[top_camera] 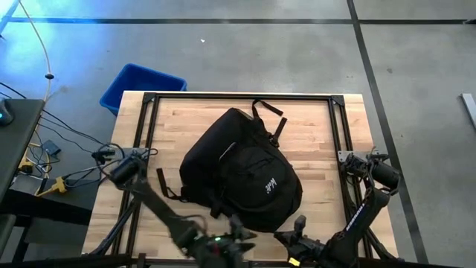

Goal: Unpack backpack
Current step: Close the backpack

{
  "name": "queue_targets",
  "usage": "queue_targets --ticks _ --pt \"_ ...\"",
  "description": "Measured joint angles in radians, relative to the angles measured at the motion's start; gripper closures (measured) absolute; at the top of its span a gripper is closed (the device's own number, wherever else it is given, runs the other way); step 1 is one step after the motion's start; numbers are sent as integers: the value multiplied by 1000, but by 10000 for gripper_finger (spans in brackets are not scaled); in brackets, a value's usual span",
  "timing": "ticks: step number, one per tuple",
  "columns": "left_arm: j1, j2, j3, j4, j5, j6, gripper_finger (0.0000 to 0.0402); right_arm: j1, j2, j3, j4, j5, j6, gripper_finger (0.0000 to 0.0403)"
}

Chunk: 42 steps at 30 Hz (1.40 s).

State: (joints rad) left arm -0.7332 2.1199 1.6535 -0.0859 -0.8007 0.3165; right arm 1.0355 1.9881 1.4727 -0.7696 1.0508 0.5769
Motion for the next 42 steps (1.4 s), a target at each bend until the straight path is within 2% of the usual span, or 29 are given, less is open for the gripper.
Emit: queue_targets --ticks 4,10,12,18,20,22,24,26,28,30,35,39,42 --pt "61 44 -1 9 120 63 226 0 0 0 21 1 -34 403" --pt "95 69 -1 11 89 113 218 0 0 0 110 -4 -134 403" --pt "106 69 -1 12 106 100 218 0 0 0 134 -4 -161 403" --pt "141 76 1 -2 239 16 218 -2 0 0 198 0 -242 403" --pt "146 89 1 -2 243 0 218 -8 0 0 206 7 -255 403" --pt "150 103 2 -2 212 -13 227 -15 0 0 214 6 -263 403" --pt "147 112 1 -4 176 -18 252 -17 -1 0 215 3 -263 403" --pt "138 112 2 -11 143 -43 298 -15 -1 0 214 -6 -261 403" --pt "130 109 1 -24 108 -139 359 -12 -1 0 210 -8 -252 403" --pt "112 99 1 -61 61 -218 388 -9 -2 0 179 -32 -214 403" --pt "27 67 1 -194 -106 -268 400 -5 -2 0 -62 -87 15 403" --pt "-47 44 0 -277 -159 -364 401 -5 -2 -2 -354 -94 286 403" --pt "-116 33 0 -335 -222 -425 401 0 -4 -40 -498 -89 439 403"
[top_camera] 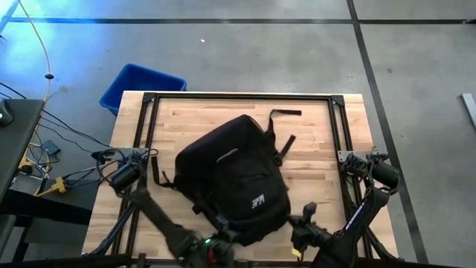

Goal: Unpack backpack
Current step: Close the backpack

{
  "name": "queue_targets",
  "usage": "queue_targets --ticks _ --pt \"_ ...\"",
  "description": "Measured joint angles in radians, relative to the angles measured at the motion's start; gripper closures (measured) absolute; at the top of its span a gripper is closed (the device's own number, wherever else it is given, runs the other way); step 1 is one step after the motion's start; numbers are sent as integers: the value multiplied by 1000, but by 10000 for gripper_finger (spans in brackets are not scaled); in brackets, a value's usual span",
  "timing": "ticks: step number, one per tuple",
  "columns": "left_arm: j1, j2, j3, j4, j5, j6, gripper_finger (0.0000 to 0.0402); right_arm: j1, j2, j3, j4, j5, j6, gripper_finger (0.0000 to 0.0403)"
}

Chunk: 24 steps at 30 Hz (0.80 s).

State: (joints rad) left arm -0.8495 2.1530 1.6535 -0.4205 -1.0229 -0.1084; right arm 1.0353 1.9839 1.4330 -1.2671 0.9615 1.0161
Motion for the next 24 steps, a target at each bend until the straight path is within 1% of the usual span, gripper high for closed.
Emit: queue_targets --ticks 2,6,9,11,12,14,16,17,18,19,20,22,24 --pt "-46 -11 0 -46 -45 -23 401 0 0 -42 -31 3 58 403" --pt "-122 -45 1 -157 -137 -87 401 -14 0 -133 -23 5 107 403" --pt "-149 -58 2 -349 -177 -229 401 -23 -6 -167 29 2 102 403" --pt "-147 -60 2 -543 -182 -399 401 -28 -16 -167 87 -17 52 403" --pt "-142 -61 2 -661 -176 -501 401 -28 -16 -155 131 -24 8 403" --pt "-122 -63 -18 -894 -127 -716 401 -36 -16 -127 253 -34 -126 403" --pt "-95 -63 -52 -1122 -101 -958 401 -54 -16 -103 438 -37 -299 403" --pt "-80 -64 -81 -1160 -98 -1061 401 -67 -16 -100 559 -46 -404 403" --pt "-67 -87 -128 -1143 -102 -1060 400 -80 -16 -100 675 -60 -507 403" --pt "-57 -121 -181 -1104 -97 -1027 398 -95 -16 -100 780 -65 -604 403" --pt "-43 -154 -214 -1081 -71 -1013 395 -110 -15 -100 863 -70 -694 403" --pt "-23 -214 -253 -1087 13 -1054 384 -132 -15 -99 974 -80 -832 403" --pt "-10 -252 -269 -1093 140 -1101 371 -152 -15 -99 992 -82 -880 403"
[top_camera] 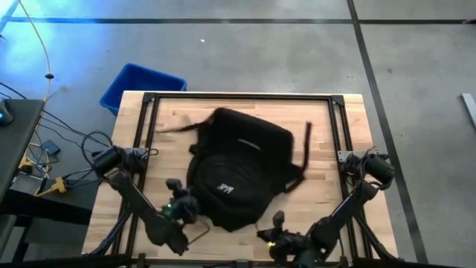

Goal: Unpack backpack
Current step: Close the backpack

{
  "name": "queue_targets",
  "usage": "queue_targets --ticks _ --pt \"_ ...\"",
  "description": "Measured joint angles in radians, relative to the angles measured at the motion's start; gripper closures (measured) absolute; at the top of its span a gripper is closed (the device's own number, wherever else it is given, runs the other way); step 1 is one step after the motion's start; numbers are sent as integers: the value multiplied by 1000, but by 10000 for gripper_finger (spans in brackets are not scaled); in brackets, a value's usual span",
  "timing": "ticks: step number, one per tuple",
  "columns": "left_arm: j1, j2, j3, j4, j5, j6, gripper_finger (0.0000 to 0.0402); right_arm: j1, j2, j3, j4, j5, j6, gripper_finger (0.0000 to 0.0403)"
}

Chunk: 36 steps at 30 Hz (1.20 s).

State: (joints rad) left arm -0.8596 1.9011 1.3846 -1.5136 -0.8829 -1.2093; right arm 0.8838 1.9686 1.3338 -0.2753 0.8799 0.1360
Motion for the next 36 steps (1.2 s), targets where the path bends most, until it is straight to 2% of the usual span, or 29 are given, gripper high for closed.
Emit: queue_targets --ticks 2,4,7,13,15,17,20,30,33,36 --pt "2 -33 4 69 57 -11 358 -21 0 0 -18 -1 -4 403" --pt "-16 -59 14 227 30 78 346 -39 0 0 -29 -5 -5 403" --pt "-34 -55 11 575 -21 376 332 -66 -1 0 -38 -37 9 403" --pt "-15 9 2 1310 -21 1078 312 -75 -1 0 -37 -49 21 403" --pt "0 43 0 1492 -6 1226 304 -76 -1 0 -32 -35 15 403" --pt "25 70 2 1606 21 1313 294 -76 -1 0 -33 -31 13 403" --pt "69 116 1 1643 69 1339 278 -74 -1 0 -30 -24 11 403" --pt "181 201 1 1532 171 1243 215 -48 -1 0 -28 -22 4 403" --pt "190 219 1 1525 192 1232 215 -44 -1 0 -23 -16 4 403" --pt "192 236 21 1425 210 1205 247 -32 -1 0 -27 -16 11 403"
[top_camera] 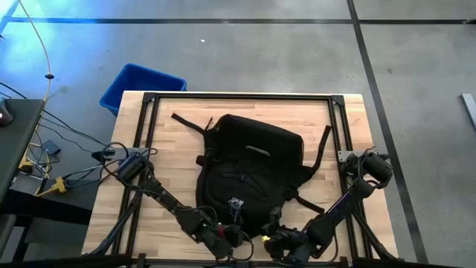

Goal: Unpack backpack
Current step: Close the backpack

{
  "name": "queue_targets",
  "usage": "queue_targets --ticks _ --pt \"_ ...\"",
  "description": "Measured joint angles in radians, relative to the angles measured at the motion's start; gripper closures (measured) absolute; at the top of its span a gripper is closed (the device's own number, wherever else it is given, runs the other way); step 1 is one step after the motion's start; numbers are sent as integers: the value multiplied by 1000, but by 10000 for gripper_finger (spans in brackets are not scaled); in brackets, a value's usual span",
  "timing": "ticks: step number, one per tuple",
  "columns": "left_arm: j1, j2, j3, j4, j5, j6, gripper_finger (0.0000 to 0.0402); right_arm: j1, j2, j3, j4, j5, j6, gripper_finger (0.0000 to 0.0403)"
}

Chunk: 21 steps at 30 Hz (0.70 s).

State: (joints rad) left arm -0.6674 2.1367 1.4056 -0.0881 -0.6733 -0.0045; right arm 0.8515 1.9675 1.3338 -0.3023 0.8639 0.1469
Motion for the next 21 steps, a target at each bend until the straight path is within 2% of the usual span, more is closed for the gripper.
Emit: queue_targets --ticks 2,4,6,10,13,19,21 --pt "-7 5 35 -119 -11 -50 295 13 0 0 -20 0 38 403" --pt "-21 6 67 -224 -33 -112 360 29 0 0 -67 1 84 403" --pt "-36 6 97 -280 -63 -169 388 43 0 1 -143 1 162 403" --pt "-94 7 157 -326 -173 -169 398 50 0 -15 -326 3 383 403" --pt "-151 0 193 -421 -267 -200 400 47 0 -46 -441 7 518 403" --pt "-247 -21 218 -683 -360 -451 401 48 0 -80 -715 7 841 403" --pt "-260 -21 217 -755 -368 -543 401 45 -1 -92 -748 8 913 403"
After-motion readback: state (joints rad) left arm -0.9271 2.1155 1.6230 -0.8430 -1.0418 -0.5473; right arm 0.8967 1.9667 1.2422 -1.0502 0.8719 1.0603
